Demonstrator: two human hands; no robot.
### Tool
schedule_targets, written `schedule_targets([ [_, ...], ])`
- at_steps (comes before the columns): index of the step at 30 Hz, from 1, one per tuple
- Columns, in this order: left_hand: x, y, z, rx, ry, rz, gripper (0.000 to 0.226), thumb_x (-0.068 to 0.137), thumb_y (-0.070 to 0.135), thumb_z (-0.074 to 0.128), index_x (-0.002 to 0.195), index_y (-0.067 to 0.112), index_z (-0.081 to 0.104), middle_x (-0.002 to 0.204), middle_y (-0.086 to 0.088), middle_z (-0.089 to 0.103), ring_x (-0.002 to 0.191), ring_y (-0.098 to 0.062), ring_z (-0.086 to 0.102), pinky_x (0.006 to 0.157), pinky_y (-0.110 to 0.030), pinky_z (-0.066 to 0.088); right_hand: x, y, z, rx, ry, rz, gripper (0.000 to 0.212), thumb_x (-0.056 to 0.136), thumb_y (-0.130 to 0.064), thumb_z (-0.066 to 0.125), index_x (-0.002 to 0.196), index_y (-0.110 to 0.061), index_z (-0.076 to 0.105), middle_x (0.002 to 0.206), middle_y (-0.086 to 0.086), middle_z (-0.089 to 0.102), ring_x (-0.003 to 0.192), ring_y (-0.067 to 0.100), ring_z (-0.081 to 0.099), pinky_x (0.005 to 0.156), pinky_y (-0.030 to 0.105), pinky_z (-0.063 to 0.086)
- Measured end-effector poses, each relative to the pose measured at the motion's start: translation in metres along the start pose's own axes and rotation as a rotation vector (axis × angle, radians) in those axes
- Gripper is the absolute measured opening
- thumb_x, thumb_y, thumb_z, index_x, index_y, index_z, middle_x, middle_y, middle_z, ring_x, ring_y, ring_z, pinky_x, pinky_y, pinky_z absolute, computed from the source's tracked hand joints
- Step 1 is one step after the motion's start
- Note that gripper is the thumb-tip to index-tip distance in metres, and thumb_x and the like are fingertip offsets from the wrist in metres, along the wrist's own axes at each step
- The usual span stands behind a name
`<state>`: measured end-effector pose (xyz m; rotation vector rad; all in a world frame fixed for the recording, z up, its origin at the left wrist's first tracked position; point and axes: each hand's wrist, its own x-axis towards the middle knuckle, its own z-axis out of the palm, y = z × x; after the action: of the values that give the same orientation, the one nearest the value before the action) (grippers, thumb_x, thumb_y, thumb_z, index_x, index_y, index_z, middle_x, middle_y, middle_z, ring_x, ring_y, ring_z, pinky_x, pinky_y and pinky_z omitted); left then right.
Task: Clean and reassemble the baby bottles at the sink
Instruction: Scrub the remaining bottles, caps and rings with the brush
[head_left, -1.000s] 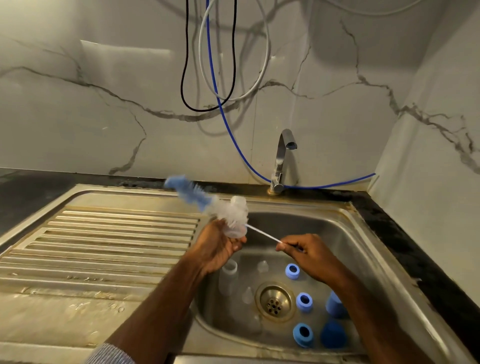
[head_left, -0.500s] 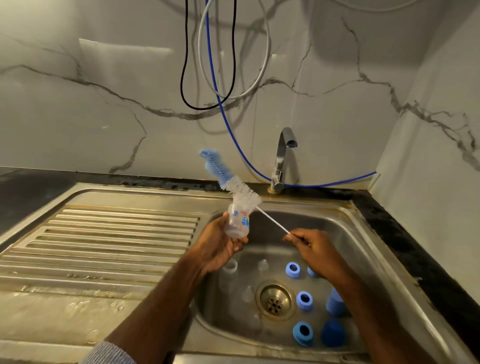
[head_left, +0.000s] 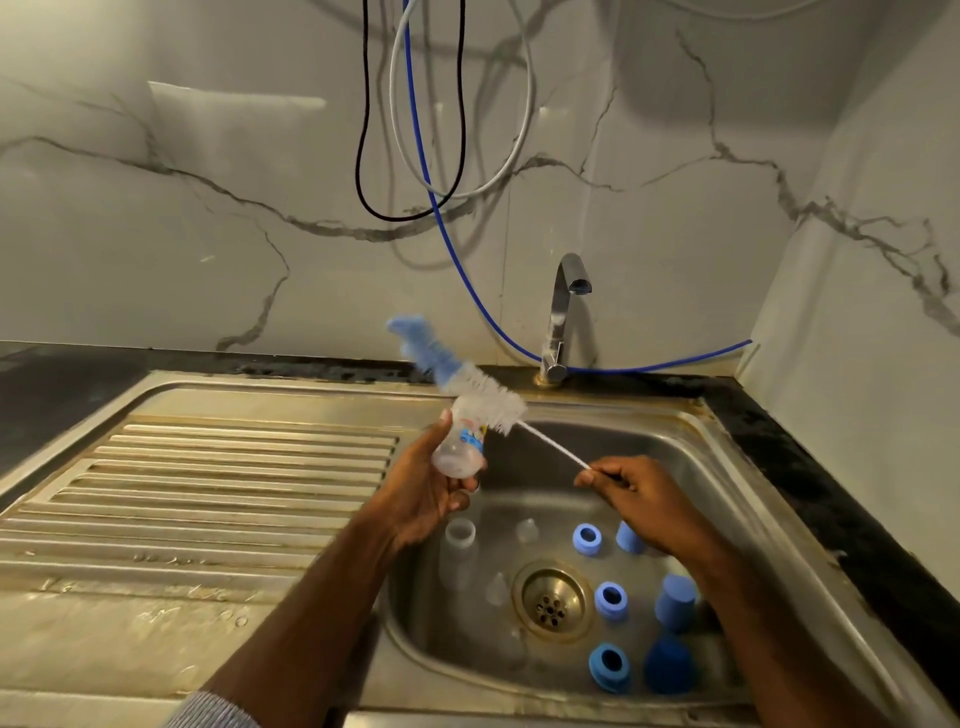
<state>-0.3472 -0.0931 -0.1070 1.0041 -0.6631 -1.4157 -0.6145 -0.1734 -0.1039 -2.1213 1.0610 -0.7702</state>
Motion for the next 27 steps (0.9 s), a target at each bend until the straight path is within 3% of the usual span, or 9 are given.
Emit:
schedule_targets([
  [3, 0.000, -0.001, 0.000, 0.052, 0.017, 0.036, 0.072, 0.083, 0.053, 0.073, 0.136, 0.014, 0.047, 0.099, -0.016, 0.068, 0.071, -0.019, 0.060, 0.054, -0.027, 0.048, 0.000, -0.001, 0.001, 0.084, 0.076, 0.020, 0.020, 0.100, -0.018, 0.059, 0.093, -0.027, 0.075, 0.068, -0.021, 0.069, 0.063, -0.005, 0.061, 0.064, 0.013, 0.044],
  [5, 0.000, -0.003, 0.006, 0.010, -0.001, 0.048, 0.069, 0.082, 0.054, 0.073, 0.135, 0.015, 0.052, 0.106, -0.016, 0.069, 0.080, -0.022, 0.064, 0.063, -0.031, 0.052, 0.000, -0.006, 0.008, 0.089, 0.053, 0.013, 0.021, 0.101, -0.020, 0.058, 0.094, -0.029, 0.075, 0.063, -0.014, 0.068, 0.056, 0.001, 0.056, 0.058, 0.018, 0.045],
  [8, 0.001, -0.005, 0.012, -0.092, 0.087, 0.055, 0.061, 0.082, 0.052, 0.071, 0.129, 0.015, 0.062, 0.120, -0.020, 0.066, 0.097, -0.029, 0.060, 0.079, -0.040, 0.051, 0.001, -0.013, 0.020, 0.028, 0.038, -0.017, 0.018, 0.101, -0.023, 0.058, 0.098, -0.028, 0.076, 0.078, -0.001, 0.074, 0.072, 0.017, 0.068, 0.069, 0.033, 0.054],
  [11, 0.000, -0.004, 0.012, -0.189, 0.138, 0.079, 0.054, 0.092, 0.047, 0.061, 0.133, 0.011, 0.059, 0.123, -0.020, 0.065, 0.102, -0.029, 0.060, 0.085, -0.043, 0.049, 0.000, -0.016, 0.022, -0.041, -0.043, -0.086, 0.020, 0.100, -0.024, 0.059, 0.092, -0.035, 0.074, 0.078, -0.014, 0.072, 0.074, 0.005, 0.065, 0.068, 0.021, 0.051],
  [13, -0.001, 0.000, 0.009, -0.227, 0.130, 0.103, 0.052, 0.099, 0.042, 0.052, 0.138, 0.009, 0.054, 0.118, -0.020, 0.066, 0.093, -0.027, 0.062, 0.082, -0.040, 0.048, 0.000, -0.012, 0.015, -0.074, -0.094, -0.095, 0.022, 0.100, -0.025, 0.058, 0.090, -0.036, 0.074, 0.081, -0.016, 0.072, 0.078, 0.003, 0.066, 0.074, 0.021, 0.052],
  [17, -0.001, -0.003, 0.012, -0.141, 0.125, 0.061, 0.056, 0.096, 0.047, 0.050, 0.135, 0.007, 0.055, 0.119, -0.024, 0.064, 0.087, -0.027, 0.065, 0.076, -0.038, 0.049, 0.001, -0.004, 0.009, -0.055, 0.063, -0.021, 0.019, 0.100, -0.021, 0.059, 0.097, -0.025, 0.077, 0.088, -0.012, 0.074, 0.087, 0.003, 0.067, 0.085, 0.030, 0.055],
  [22, 0.002, -0.006, 0.007, -0.173, 0.144, 0.094, 0.046, 0.099, 0.033, 0.050, 0.138, 0.008, 0.054, 0.113, -0.018, 0.072, 0.095, -0.030, 0.068, 0.086, -0.043, 0.052, 0.000, -0.008, 0.012, -0.082, -0.136, -0.054, 0.022, 0.100, -0.023, 0.059, 0.091, -0.029, 0.077, 0.084, -0.019, 0.072, 0.081, -0.003, 0.066, 0.075, 0.022, 0.053],
  [25, 0.003, -0.002, 0.005, -0.163, 0.145, 0.071, 0.046, 0.100, 0.035, 0.050, 0.136, 0.007, 0.054, 0.126, -0.025, 0.065, 0.094, -0.031, 0.067, 0.081, -0.041, 0.052, 0.001, -0.003, 0.005, -0.083, 0.015, -0.025, 0.020, 0.100, -0.021, 0.060, 0.092, -0.028, 0.076, 0.081, -0.017, 0.072, 0.080, -0.004, 0.065, 0.076, 0.019, 0.049],
  [27, 0.003, -0.005, 0.012, -0.121, 0.152, 0.049, 0.042, 0.103, 0.035, 0.048, 0.132, 0.006, 0.056, 0.113, -0.023, 0.069, 0.084, -0.028, 0.067, 0.073, -0.038, 0.050, 0.003, -0.007, 0.013, -0.100, 0.062, -0.036, 0.017, 0.100, -0.023, 0.060, 0.095, -0.027, 0.076, 0.077, -0.016, 0.070, 0.075, -0.004, 0.063, 0.072, 0.019, 0.047],
])
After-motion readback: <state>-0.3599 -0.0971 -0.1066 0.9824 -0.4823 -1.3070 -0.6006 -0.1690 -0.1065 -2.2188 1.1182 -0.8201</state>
